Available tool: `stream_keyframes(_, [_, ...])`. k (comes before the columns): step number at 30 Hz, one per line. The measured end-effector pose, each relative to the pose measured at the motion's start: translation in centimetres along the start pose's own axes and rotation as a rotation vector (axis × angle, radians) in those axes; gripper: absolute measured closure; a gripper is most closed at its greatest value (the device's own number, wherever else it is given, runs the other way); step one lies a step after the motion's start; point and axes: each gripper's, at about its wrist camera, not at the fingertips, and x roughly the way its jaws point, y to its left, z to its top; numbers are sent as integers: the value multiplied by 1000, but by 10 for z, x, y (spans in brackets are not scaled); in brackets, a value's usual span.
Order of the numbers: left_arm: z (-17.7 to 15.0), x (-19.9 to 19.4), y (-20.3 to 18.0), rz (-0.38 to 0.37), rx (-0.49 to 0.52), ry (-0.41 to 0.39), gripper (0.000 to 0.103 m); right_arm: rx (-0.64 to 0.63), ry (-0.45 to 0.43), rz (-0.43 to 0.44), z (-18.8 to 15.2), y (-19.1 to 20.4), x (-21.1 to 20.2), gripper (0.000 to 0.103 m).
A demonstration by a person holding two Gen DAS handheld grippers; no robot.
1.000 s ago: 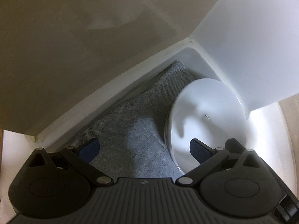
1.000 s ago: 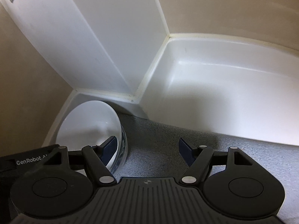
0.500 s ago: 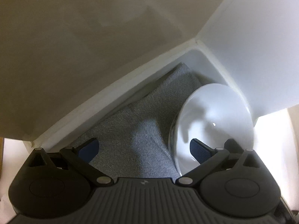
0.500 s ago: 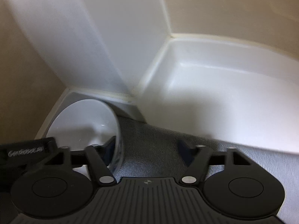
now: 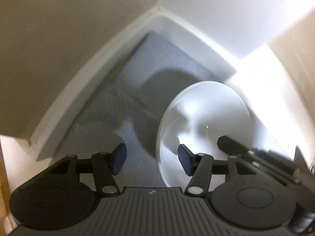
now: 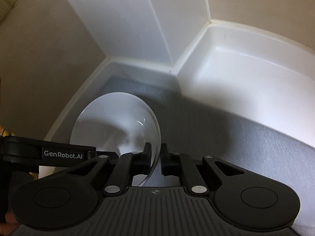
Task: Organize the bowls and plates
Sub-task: 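Close the left and right tools on the white bowl rim, then carry the white bowl with both tools onto the bowl stack, open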
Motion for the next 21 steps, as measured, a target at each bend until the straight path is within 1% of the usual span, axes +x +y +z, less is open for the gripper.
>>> stream_keyframes(3, [-7, -4, -7, 14, 49, 7, 33, -25, 20, 4, -6, -1, -6, 94])
stream_keyframes(4, [-6, -5, -8, 14, 57, 9, 28, -23, 21, 1, -6, -2, -7, 94])
stream_keyframes(5, [-6, -6, -9, 15, 60, 12, 24, -20, 16, -2, -6, -3, -7, 92])
stream_keyframes(8, [-5, -6, -13, 27, 64, 18, 15, 23, -3, -7, -5, -7, -6, 87])
stream_keyframes(11, [0, -4, -19, 32, 76, 7, 15, 62, -4, -20, -7, -12, -3, 78])
stream_keyframes(12, [1, -4, -18, 31, 82, -2, 17, 75, -9, -17, -7, -14, -2, 76])
stream_keyframes(13, [1, -7, -20, 34, 92, -23, 28, 82, -15, -10, -9, -15, -2, 79])
stream_keyframes(14, [-1, -11, -22, 34, 105, -39, 46, 77, -24, -5, -9, -15, -2, 87])
stream_keyframes(15, [-2, -16, -21, 16, 116, -44, 56, 64, -30, -2, -11, -12, -5, 94])
stream_keyframes(16, [-2, -19, -21, -22, 120, -29, 74, 47, -38, -8, -13, -8, -6, 94])
stream_keyframes(17, [-1, -23, -22, -49, 118, -13, 81, 24, -48, -23, -14, -3, -8, 94])
stream_keyframes(19, [-6, -29, -23, -41, 125, -15, 80, 3, -59, -41, -13, 0, -8, 94])
stream_keyframes(21, [-10, -34, -24, -45, 139, -21, 80, 12, -54, -39, -14, 0, -10, 94])
